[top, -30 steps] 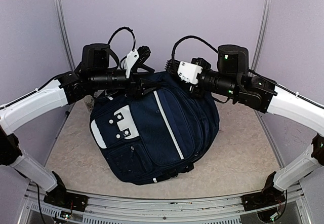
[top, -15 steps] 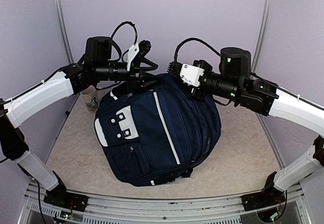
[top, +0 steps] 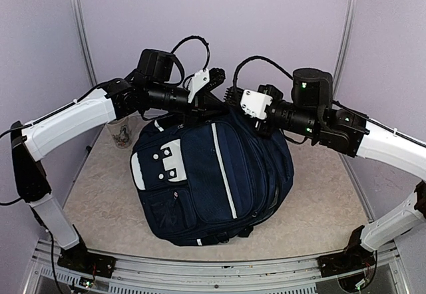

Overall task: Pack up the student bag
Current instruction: Hold the largest pocket of the student bag, then zip the student bag into the largest pocket of the bag.

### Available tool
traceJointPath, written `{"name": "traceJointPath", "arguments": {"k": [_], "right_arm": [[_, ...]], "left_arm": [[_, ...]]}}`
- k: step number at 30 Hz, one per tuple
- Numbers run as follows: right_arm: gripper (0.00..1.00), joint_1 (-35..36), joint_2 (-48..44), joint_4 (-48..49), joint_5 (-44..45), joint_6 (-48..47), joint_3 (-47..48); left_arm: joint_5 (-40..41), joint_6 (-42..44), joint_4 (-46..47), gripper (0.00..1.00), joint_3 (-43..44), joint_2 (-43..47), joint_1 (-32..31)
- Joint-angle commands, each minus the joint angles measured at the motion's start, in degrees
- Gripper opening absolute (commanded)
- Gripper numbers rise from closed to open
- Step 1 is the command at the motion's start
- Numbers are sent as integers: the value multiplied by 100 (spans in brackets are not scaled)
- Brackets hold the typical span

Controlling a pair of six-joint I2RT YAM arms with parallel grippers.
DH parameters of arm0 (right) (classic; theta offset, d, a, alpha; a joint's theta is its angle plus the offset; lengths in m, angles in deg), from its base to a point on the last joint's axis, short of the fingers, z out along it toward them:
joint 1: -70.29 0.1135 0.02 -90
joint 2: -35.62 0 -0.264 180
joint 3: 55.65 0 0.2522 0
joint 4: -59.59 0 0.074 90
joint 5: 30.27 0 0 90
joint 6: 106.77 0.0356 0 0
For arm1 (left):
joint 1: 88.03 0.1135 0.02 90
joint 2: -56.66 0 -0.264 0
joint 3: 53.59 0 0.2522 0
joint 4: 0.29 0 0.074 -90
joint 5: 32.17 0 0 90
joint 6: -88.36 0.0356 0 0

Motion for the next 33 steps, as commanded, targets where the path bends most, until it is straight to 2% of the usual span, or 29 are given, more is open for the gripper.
{"name": "traceJointPath", "arguments": {"k": [1,9,19,27,33], "right_arm": [[0,95,-495,1031,441,77,-178],[0,79,-957,1220,1713,-404,-854],[0,84,-1602,1035,2102,-190,-1510],[0,-27,-1884,1360,2113,307,-2066],[0,-261,-1646,1636,1652,318,-1663]], "left_arm": [[558,-453,432,0,-565,547,13],[1852,-1112,1015,0,-1756,1910,104],[2813,-1705,1214,0,-2136,3129,249],[2200,-2379,1883,0,-2892,3929,204],[2102,-2315,1782,0,-3784,4269,-376]]}}
